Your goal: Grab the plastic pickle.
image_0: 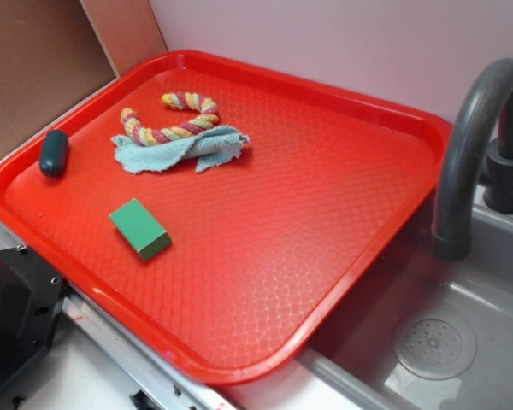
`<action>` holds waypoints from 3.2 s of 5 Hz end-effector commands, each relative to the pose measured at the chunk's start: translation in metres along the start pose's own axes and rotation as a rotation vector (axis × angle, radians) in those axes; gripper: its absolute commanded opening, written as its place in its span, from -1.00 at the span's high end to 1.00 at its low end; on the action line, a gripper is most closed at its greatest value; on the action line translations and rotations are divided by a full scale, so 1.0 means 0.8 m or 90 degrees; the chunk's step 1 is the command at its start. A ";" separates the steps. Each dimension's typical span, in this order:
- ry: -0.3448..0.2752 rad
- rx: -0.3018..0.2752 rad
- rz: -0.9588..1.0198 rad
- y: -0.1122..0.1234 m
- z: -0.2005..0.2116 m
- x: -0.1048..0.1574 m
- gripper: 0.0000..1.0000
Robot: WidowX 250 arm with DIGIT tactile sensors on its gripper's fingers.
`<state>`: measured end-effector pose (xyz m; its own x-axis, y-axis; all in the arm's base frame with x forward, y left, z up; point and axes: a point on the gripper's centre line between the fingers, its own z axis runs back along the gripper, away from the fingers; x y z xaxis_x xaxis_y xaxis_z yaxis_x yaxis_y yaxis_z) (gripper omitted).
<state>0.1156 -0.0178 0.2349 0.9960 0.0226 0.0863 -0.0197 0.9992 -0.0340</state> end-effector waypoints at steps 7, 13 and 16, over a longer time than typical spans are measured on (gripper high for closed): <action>-0.150 0.030 0.713 0.170 -0.186 0.036 -1.00; -0.127 0.081 0.696 0.212 -0.287 0.032 1.00; -0.093 0.050 0.574 0.182 -0.224 0.089 1.00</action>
<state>0.1969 0.1153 0.0409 0.5788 0.8048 0.1316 -0.8055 0.5894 -0.0616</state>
